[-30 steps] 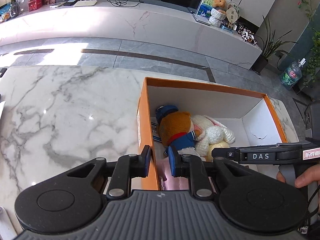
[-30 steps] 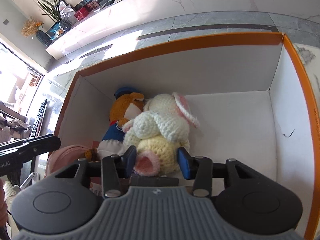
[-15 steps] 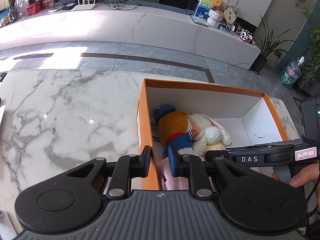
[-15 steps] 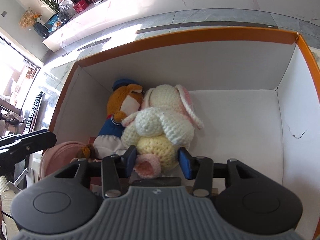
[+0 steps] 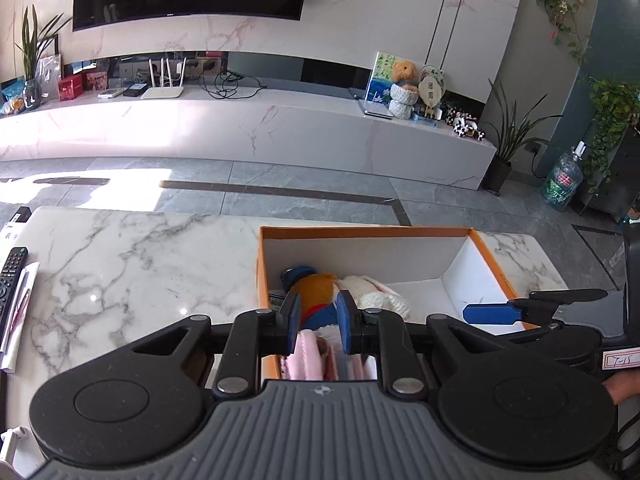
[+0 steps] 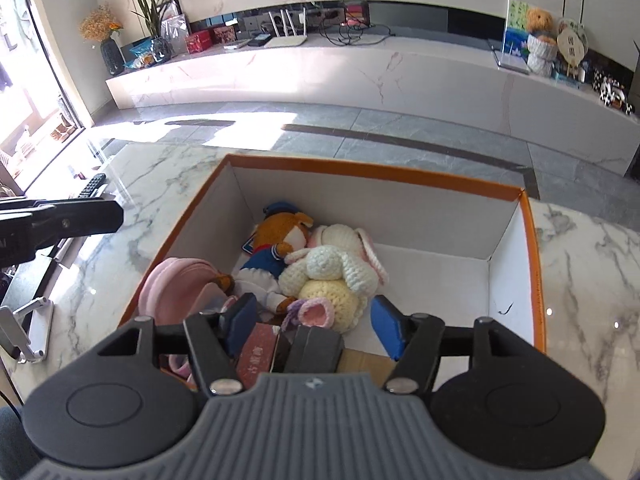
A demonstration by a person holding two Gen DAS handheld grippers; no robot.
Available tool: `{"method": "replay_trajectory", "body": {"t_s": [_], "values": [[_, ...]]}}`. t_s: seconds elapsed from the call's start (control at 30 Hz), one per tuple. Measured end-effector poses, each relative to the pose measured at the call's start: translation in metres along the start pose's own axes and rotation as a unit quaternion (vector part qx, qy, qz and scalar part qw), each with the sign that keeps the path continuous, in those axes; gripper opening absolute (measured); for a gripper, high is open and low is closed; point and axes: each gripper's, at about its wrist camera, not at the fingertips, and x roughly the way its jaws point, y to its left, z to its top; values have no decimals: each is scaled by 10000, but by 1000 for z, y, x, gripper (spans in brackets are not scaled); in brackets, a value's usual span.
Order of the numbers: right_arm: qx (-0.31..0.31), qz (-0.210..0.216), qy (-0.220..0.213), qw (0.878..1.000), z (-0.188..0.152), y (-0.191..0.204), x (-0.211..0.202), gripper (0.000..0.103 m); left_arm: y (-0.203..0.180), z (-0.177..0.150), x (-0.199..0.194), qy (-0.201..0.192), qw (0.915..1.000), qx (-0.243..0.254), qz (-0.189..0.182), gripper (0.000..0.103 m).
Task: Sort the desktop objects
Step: 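Withdraw both grippers from the box back toward the items on the table, then close the right gripper on the pink pompom keychain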
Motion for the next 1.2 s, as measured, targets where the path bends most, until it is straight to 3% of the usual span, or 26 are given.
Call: {"method": "replay_trajectory", "body": {"t_s": [0.17,0.23,0.4,0.6,0.8,0.93,1.2], "values": [[-26,57,-596,9982,-27,8,-50,70,-27,-18,-29,-255,9993,207,-175,23],[-45,90,-756,9971,-40,11,-66,71,-38,-28,-38,-332,9988,314,-196,28],[33,20,-1011,9949,-76,13,-97,76,-65,-58,-56,-528,9957,717,-272,51],[278,-168,-1411,9895,-123,8,-123,82,-84,-102,-67,-810,9923,918,-167,56],[554,-773,-1469,9846,-168,1,-129,82,-87,-137,-68,-600,9960,616,-244,57],[661,-1231,-1264,9821,-198,-6,-126,82,-85,-160,-65,-242,9975,618,-255,57],[967,-1448,-737,9820,-241,-20,-120,83,-90,-197,-48,712,9946,712,-250,57]]}}
